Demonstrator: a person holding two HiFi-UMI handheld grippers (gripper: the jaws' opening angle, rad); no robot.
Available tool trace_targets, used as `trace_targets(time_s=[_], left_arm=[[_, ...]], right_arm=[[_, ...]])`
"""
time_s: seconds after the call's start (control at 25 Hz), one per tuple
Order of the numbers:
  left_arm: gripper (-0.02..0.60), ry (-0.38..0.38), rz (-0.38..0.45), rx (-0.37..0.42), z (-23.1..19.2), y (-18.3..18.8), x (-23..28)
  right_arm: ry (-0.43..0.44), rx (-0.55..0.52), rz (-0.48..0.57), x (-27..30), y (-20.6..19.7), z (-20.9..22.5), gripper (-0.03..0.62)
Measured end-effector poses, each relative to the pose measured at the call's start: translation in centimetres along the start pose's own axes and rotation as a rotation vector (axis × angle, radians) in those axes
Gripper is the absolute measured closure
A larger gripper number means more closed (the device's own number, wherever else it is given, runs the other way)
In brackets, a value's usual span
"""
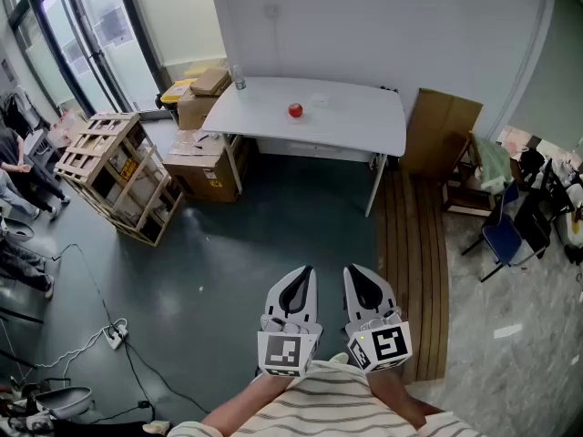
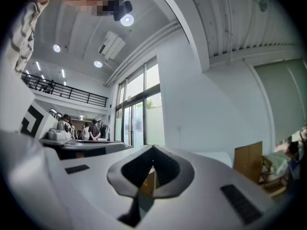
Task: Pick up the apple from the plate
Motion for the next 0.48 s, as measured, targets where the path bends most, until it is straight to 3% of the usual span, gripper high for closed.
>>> trace_targets(time_s=[0.48], left_arm=[[0.577, 0.033, -0.001, 0.024, 1.3, 0.8, -1.6]], right_arm=[[0.051, -0.001, 0.015, -1.2, 1.1, -0.9, 0.582]])
Point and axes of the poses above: the fingertips, and each gripper's own axes: x forward along the fingers, z to its right, y out of its top, the point moved 2 cm from there along -x, backward along the fingers, and after that the axes turned 4 degrees about y, right-handed, at the moved point
